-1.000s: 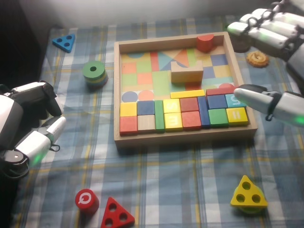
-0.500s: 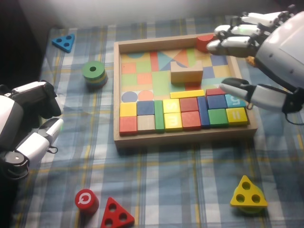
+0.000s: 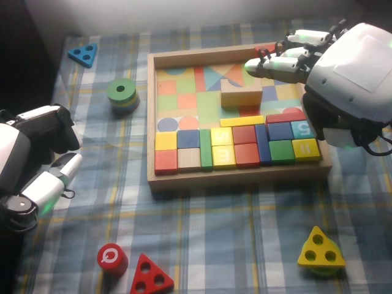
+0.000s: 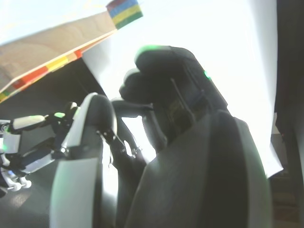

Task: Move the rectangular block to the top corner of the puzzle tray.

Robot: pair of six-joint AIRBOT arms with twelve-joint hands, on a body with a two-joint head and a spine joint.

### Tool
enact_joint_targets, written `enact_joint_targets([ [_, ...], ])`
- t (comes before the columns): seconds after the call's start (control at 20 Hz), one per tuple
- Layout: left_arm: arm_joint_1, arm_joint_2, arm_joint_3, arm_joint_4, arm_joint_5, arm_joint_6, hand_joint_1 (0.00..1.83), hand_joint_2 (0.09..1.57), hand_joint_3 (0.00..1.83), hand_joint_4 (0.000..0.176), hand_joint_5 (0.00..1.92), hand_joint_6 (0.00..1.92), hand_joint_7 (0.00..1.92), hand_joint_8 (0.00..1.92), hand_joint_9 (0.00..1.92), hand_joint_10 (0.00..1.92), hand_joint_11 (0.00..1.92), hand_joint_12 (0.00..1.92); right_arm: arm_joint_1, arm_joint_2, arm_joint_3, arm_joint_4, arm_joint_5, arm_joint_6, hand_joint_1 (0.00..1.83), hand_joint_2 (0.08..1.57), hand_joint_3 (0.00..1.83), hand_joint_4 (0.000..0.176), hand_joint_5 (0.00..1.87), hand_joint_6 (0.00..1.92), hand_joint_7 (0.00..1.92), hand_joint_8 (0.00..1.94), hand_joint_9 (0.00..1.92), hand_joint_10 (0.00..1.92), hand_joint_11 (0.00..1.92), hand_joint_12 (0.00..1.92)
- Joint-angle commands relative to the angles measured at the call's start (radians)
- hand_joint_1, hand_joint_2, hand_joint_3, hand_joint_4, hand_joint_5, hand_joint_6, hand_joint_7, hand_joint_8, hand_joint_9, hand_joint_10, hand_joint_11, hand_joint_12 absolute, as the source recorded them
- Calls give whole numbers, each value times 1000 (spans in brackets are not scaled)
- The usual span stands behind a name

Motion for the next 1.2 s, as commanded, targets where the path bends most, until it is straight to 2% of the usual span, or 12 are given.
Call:
enact_joint_targets([
  [0.0,-8,2,3,41,-110,-6,1050,1283,108,26,625,1606,587,1711,619,1921,595,1921,21,0,6,-9,117,-2,1314,773,1196,0,596,13,775,1941,1275,1921,1331,1921],
  [0.05,-8,2,3,41,-111,-6,1058,1290,115,37,608,1623,581,1694,604,1921,584,1921,24,0,9,-6,117,0,1191,885,904,0,608,6,1047,1941,1348,1921,1397,1921],
  [0.1,-8,2,2,41,-111,-6,961,1276,75,0,640,1580,572,1912,620,1921,608,1921,25,0,17,-7,117,28,1283,915,812,0,626,6,1260,1941,1506,1921,1564,1921],
  [0.15,-8,2,2,41,-111,-6,1042,1283,118,22,608,1614,586,1733,623,1921,610,1921,25,0,26,-13,118,60,1344,922,791,0,608,6,1337,1941,1564,1921,1620,1921],
  [0.2,-8,2,2,41,-111,-6,1042,1283,118,22,608,1614,586,1733,623,1921,610,1921,25,-1,37,-20,118,101,1344,922,791,0,608,6,1337,1941,1564,1921,1620,1921],
  [0.25,-8,2,2,41,-112,-6,1065,1282,122,39,613,1620,591,1671,601,1921,579,1921,25,-4,57,-32,118,175,1345,1003,587,0,586,2,1408,1941,1592,1921,1627,1921],
  [0.3,-8,2,2,41,-113,-6,1067,1281,121,40,616,1615,594,1666,619,1921,605,1921,25,-9,73,-43,119,224,1351,1045,484,0,581,0,1436,1941,1607,1921,1638,1921],
  [0.35,-8,2,1,41,-113,-6,1067,1281,121,40,616,1615,594,1666,619,1921,605,1921,25,-11,79,-48,119,246,1351,1045,484,0,581,0,1436,1941,1607,1921,1638,1921],
  [0.4,-8,2,1,41,-112,-6,1067,1281,121,41,618,1615,594,1664,622,1921,609,1921,25,-11,78,-52,120,248,1331,1101,396,0,571,0,1449,1941,1619,1921,1646,1921],
  [0.45,-8,2,1,40,-113,-6,1070,1279,120,39,622,1606,595,1664,609,1921,587,1921,25,-11,77,-59,120,248,1310,1120,365,0,566,6,1455,1941,1610,1921,1623,1921],
  [0.8,-8,2,2,40,-110,-6,1063,1295,104,39,603,1624,589,1678,603,1921,581,1921,28,-17,94,-65,116,247,1472,1072,381,0,558,9,1441,1941,1606,1921,1627,1921],
  [1.15,-8,2,1,40,-110,-6,1063,1299,92,40,607,1619,590,1673,621,1921,597,1921,63,-57,154,-70,38,247,1456,1051,411,0,754,12,1304,1941,1497,1921,1557,1921],
])
